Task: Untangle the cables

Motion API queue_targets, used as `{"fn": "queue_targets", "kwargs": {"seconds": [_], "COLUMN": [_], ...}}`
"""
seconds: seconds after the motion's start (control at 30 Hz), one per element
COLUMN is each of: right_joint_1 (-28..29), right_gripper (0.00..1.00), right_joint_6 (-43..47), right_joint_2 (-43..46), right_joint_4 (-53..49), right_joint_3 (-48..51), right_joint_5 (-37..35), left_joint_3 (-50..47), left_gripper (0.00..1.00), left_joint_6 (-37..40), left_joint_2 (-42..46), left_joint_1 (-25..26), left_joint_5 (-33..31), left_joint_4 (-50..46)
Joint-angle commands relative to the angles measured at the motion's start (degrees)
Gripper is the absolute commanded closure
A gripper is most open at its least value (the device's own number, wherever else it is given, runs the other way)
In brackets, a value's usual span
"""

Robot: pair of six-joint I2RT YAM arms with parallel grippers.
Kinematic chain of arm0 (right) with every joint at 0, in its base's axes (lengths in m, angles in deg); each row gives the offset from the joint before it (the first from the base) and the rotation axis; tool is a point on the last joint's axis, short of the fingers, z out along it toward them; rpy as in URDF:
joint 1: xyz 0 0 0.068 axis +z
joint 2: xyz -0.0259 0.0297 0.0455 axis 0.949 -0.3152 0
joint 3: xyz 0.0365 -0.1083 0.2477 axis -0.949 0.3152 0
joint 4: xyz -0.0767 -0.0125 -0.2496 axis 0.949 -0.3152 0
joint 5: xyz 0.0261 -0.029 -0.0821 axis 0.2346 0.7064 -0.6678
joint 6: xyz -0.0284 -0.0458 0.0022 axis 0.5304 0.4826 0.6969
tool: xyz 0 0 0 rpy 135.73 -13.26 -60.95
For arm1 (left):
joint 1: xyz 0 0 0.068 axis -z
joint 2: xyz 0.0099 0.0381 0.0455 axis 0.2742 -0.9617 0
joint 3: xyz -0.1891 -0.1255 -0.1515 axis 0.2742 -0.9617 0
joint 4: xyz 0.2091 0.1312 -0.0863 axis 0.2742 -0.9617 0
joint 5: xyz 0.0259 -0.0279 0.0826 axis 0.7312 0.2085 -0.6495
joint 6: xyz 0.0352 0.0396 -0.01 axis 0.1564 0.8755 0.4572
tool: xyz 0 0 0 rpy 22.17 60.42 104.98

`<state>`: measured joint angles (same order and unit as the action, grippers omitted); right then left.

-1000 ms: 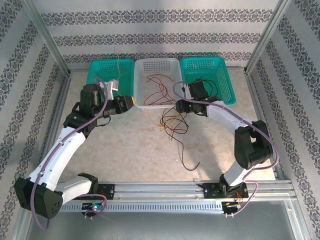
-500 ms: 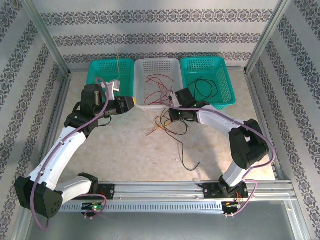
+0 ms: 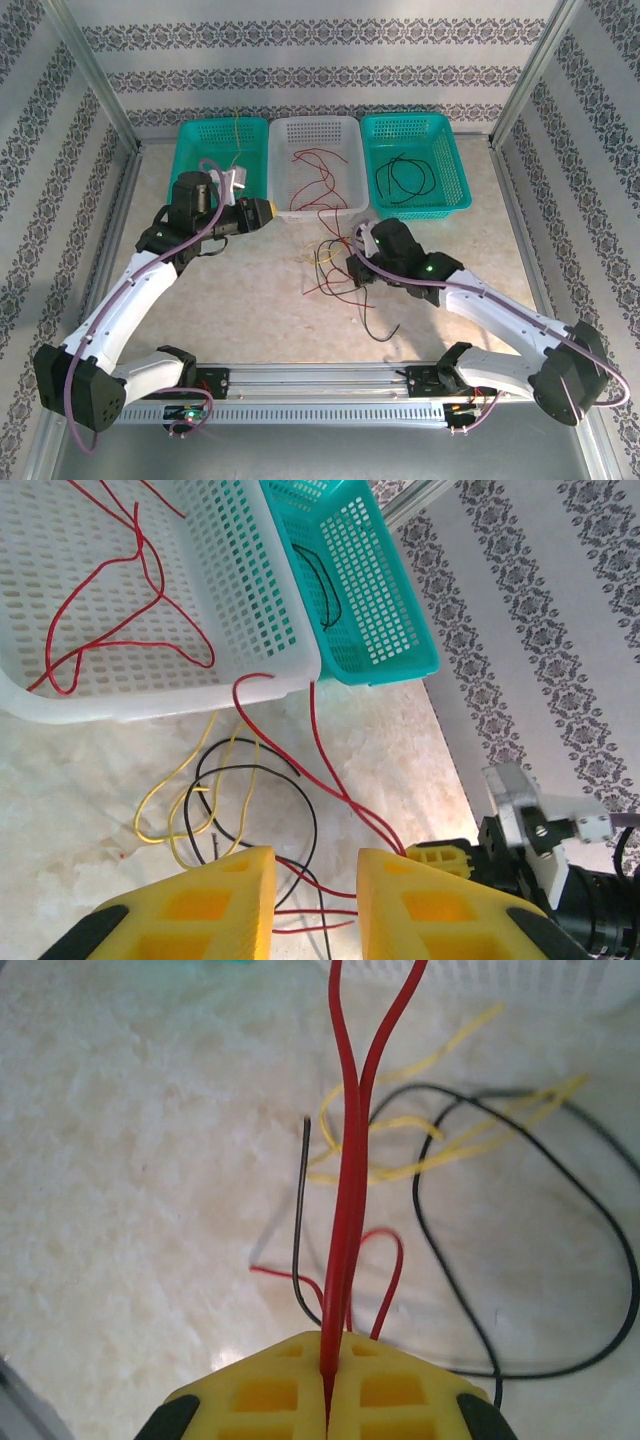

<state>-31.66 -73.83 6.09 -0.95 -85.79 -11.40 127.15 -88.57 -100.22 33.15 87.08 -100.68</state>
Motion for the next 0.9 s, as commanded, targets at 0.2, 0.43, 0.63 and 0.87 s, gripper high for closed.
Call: {"fn": "queue_targets", "kwargs": {"seconds": [0.2,0.43,0.63,0.87], "right_joint_1": [3.19,-2.48,-12.82,-26.22], "right_gripper": [0.54,0.2,0.28,0.38], "right_joint_6": [-7.09,-8.83,-9.26,-6.25], "right_joint_2": [-0.91,2.4,-0.74,-8.97], "right_joint_4": [-9.89,-11.42,-18.72,-18.35], "right_joint_3": [2.99,-3.68,-11.03,-21.53], "right_joint_5": [2.43,-1.37,-9.84,-2.68], "left_joint_3": [-2.47,-2.54,-4.02,-4.67], "left_gripper": [0.69,0.62,0.5,0.43], "left_joint_6": [2.03,2.56,1.83,0.29], "left_joint_2": [-1.23,-3.32,-4.57,-7.6], "left_joint_1": [2.27,4.78,9.03,13.99], "left_joint_5": [0.11,-1.1,-2.83,-4.49], "left_joint_4": [-0.08,-0.78,0.7,2.46]}}
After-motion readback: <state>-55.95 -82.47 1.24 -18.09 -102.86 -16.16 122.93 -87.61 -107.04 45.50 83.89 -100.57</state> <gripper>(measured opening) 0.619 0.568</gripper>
